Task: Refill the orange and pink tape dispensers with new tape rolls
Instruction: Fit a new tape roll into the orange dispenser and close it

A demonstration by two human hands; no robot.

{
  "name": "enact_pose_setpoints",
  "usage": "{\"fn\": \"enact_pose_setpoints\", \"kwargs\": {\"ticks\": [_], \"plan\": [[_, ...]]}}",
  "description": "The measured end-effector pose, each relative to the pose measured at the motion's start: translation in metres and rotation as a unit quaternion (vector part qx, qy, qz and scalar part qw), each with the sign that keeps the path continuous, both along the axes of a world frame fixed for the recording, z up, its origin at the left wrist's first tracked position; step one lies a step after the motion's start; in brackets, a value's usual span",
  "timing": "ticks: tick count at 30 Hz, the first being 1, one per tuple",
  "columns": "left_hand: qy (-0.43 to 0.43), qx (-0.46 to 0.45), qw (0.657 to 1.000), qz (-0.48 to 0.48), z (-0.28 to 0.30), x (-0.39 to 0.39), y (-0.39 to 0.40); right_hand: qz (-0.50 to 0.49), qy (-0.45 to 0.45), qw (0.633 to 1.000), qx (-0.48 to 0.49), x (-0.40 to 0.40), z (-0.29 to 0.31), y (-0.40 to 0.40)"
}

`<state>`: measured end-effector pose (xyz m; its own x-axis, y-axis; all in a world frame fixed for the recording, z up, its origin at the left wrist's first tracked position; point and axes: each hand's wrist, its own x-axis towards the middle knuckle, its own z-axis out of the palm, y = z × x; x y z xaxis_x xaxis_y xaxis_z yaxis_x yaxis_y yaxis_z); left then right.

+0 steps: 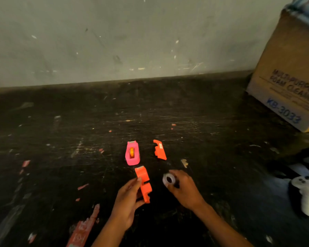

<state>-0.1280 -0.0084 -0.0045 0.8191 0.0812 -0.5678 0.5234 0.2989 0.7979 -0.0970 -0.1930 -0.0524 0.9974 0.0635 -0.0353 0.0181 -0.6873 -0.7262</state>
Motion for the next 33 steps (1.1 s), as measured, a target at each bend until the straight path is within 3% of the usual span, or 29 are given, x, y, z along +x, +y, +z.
{"fn": "enact_pose_setpoints", "kwargs": {"ticks": [2, 4, 6, 11, 15, 17, 20, 22, 29, 31, 33], "plan": [[-0.011, -0.005, 1.000, 0.015, 0.003, -0.001, -0.001, -0.006, 0.050, 0.981, 0.188, -0.003, 0.017, 0.003], [-0.019, -0.006, 1.000, 0.012, 0.005, -0.002, -0.002, 0.059, 0.108, 0.948, 0.295, -0.010, 0.033, 0.007], [-0.019, -0.007, 1.000, 0.005, 0.005, -0.002, -0.004, 0.116, 0.133, 0.928, 0.328, -0.017, 0.042, 0.012], [-0.020, -0.015, 1.000, 0.005, 0.003, -0.001, -0.008, 0.151, 0.139, 0.913, 0.352, -0.018, 0.051, 0.019], [0.003, -0.042, 0.999, 0.020, 0.003, 0.004, -0.003, 0.182, 0.142, 0.912, 0.338, -0.004, 0.048, 0.021], [0.016, -0.058, 0.998, 0.037, 0.002, 0.006, 0.003, 0.142, 0.113, 0.939, 0.294, 0.016, 0.045, 0.022], [0.042, -0.068, 0.996, 0.049, 0.000, 0.010, 0.015, 0.027, 0.039, 0.984, 0.173, 0.071, 0.025, 0.020], [0.046, -0.064, 0.995, 0.055, -0.001, 0.013, 0.023, -0.019, 0.039, 0.995, 0.086, 0.108, 0.012, 0.021], [0.031, -0.077, 0.992, 0.094, 0.002, 0.011, 0.045, -0.046, 0.065, 0.987, -0.140, 0.149, -0.004, 0.047], [0.028, -0.083, 0.992, 0.094, 0.004, 0.009, 0.047, -0.058, 0.077, 0.990, -0.100, 0.142, -0.008, 0.048], [0.028, -0.087, 0.991, 0.095, 0.006, 0.008, 0.046, -0.085, 0.132, 0.984, 0.081, 0.124, 0.005, 0.048]]}}
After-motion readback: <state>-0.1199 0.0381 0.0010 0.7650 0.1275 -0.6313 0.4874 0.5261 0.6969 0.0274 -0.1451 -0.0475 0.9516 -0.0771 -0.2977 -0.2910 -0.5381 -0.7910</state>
